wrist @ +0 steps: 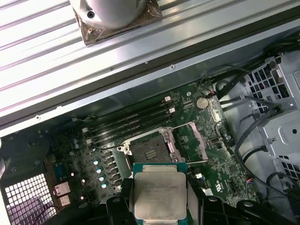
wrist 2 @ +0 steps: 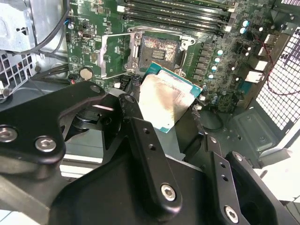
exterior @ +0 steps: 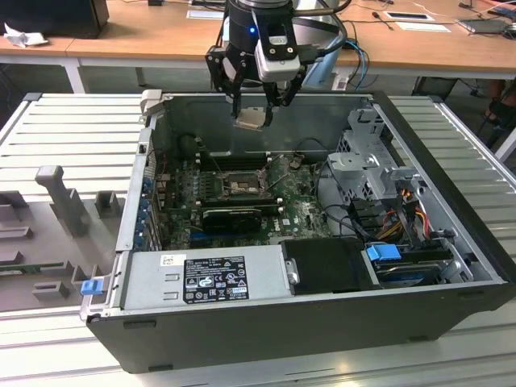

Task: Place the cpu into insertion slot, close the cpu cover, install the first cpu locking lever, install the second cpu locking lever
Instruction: 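Place the cpu into insertion slot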

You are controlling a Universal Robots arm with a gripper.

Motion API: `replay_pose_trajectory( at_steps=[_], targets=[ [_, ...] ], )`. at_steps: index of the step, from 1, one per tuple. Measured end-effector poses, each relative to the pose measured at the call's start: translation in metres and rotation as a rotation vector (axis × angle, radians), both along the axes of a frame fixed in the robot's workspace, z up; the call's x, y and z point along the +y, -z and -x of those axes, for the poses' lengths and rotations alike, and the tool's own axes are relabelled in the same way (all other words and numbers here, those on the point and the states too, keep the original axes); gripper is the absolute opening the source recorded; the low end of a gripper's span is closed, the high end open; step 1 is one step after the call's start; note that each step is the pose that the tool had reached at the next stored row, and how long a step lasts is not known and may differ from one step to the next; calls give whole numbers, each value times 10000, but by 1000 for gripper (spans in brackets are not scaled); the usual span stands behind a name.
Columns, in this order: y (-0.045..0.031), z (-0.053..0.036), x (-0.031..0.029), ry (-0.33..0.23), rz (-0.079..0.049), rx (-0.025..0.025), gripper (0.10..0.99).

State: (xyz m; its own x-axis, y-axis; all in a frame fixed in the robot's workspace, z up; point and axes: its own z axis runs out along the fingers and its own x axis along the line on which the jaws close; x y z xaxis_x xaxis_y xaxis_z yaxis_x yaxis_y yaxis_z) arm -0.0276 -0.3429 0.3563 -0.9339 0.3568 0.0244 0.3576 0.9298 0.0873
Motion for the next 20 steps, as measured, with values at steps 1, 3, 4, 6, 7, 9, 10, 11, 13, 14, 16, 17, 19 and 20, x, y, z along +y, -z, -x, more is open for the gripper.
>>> replay_pose_trajectory(
  at_steps=[1,3,4,6,7,9,10,11,13,14,16,17,19,20],
  targets=[
    [0,0,0,26,0,0,541],
    [0,0,0,76,0,-1,541],
    [1,0,0,105,-1,-1,541],
    [1,0,0,142,0,0,541],
    [1,0,0,156,0,-1,541],
    [1,0,0,195,0,0,541],
    [2,0,0,233,0,0,541],
    [2,0,0,276,-1,0,541],
    [3,1,0,460,-1,-1,541],
    [3,1,0,555,0,-1,541],
    [4,1,0,834,0,-1,541],
    [5,1,0,987,0,-1,541],
    [6,1,0,1198,-1,-1,541],
    [7,1,0,1368,-1,-1,541]
  ],
)
